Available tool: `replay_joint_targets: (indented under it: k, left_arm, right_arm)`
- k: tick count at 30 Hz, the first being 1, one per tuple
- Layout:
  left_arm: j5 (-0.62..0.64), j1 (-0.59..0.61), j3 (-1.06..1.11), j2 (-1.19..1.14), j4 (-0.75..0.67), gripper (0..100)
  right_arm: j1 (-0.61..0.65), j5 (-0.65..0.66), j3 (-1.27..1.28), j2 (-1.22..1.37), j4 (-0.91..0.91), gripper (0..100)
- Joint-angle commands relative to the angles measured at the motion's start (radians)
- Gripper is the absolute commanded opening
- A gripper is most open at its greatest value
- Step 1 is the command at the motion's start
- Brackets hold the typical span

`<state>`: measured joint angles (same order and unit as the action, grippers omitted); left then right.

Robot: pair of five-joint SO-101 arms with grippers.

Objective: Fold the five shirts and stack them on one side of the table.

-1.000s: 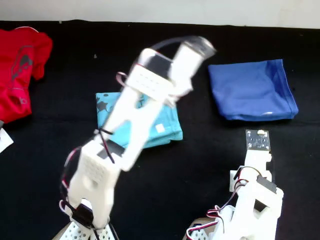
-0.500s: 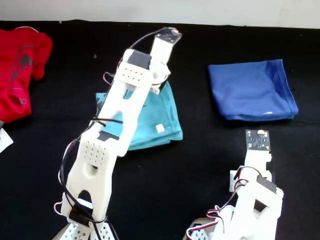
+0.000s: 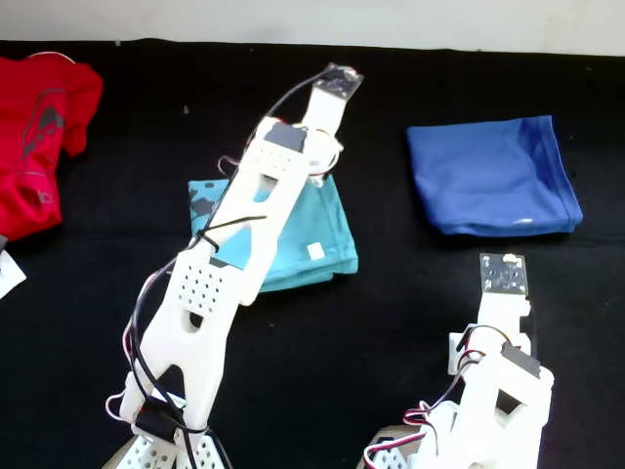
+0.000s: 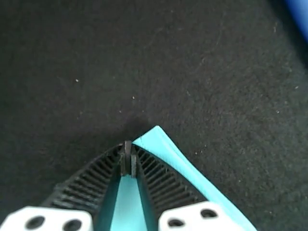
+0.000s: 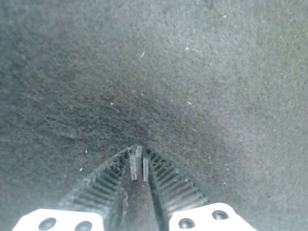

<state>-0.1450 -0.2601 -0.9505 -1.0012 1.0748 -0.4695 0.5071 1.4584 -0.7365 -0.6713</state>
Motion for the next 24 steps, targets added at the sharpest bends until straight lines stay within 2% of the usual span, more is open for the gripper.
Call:
replay_joint_targets:
  k: [1,9,16,19,24]
  left_arm:
    - [0.003,0.031,-0.11,0.114,0.107,1]
    - [0.003,0.134,-0.309,0.213,0.463,1]
    - [0.003,0.236,-0.286,0.211,0.671,1]
    - [0.003,0.309,-0.15,0.209,0.672,1]
    - [0.005,0.378,0.12,0.209,0.496,1]
  right_arm:
    - [0.001,0.006,0.028,-0.001,0.035,0.5]
    - [0.001,0.006,0.028,-0.001,0.035,0.5]
    - [0.001,0.006,0.028,-0.001,0.035,0.5]
    - [0.001,0.006,0.028,-0.001,0.035,0.5]
    - [0.001,0.006,0.028,-0.001,0.033,0.5]
